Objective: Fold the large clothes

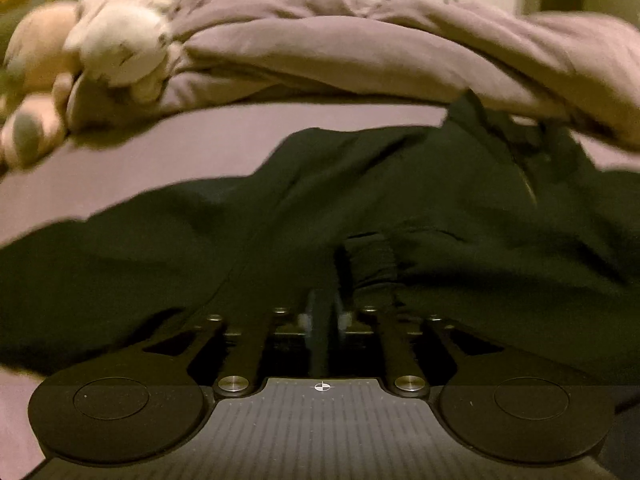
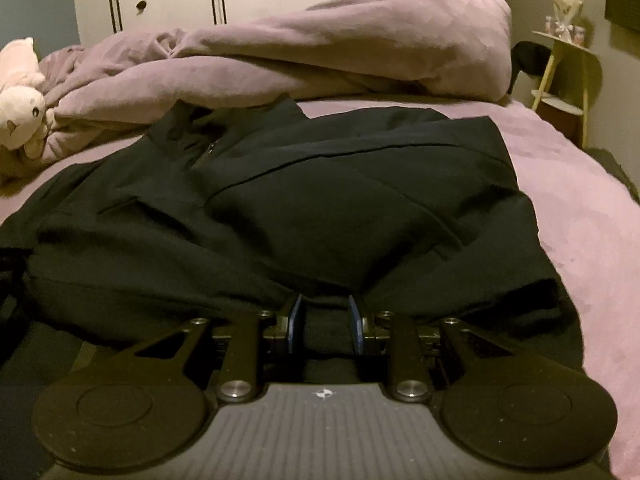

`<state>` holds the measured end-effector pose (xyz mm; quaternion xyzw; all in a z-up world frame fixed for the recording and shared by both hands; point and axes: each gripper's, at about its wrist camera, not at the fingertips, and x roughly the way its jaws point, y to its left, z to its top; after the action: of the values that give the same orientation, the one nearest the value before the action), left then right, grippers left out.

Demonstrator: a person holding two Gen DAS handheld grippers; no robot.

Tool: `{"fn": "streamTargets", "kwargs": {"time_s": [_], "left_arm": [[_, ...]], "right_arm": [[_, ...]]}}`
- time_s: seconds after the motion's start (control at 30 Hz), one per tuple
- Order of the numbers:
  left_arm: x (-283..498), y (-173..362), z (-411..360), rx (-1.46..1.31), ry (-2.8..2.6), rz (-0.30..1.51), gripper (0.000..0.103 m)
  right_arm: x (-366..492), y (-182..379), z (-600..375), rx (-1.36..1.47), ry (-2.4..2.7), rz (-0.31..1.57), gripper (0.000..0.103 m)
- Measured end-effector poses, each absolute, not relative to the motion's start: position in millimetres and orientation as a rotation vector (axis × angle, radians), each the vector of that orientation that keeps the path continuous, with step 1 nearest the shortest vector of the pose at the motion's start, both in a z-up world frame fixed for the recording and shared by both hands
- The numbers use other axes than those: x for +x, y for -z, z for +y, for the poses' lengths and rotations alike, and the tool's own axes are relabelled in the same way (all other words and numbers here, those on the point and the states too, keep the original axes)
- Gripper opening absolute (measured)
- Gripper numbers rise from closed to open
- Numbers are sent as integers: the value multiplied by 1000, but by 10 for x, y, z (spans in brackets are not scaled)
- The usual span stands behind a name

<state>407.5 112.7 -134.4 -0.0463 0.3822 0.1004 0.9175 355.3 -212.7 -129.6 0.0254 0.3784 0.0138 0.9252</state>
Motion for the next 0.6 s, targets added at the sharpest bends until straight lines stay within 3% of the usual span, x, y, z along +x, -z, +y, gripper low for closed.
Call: {"fn": "streamTargets", "kwargs": {"time_s": [0.03, 0.07, 0.27, 0.33, 0.6], "left_arm": [[4022, 1304, 1202, -131, -207, 780, 44], [3934, 1258, 1317, -178, -210, 770, 51], [3419, 1124, 2000, -498, -106, 754, 59], [3258, 1062, 2199, -544, -136, 732, 76], [2716, 1266, 3461, -730, -474, 664, 76]], "right_arm": [[3517, 1247, -2130, 56, -27, 772, 25], [3470, 1206, -2147, 70, -32, 762, 25], [3354, 1273, -2149, 54, -27, 764, 25], [3392, 1330, -2072, -9, -25, 772, 25], [3153, 1085, -2151, 113, -15, 716, 25]]}}
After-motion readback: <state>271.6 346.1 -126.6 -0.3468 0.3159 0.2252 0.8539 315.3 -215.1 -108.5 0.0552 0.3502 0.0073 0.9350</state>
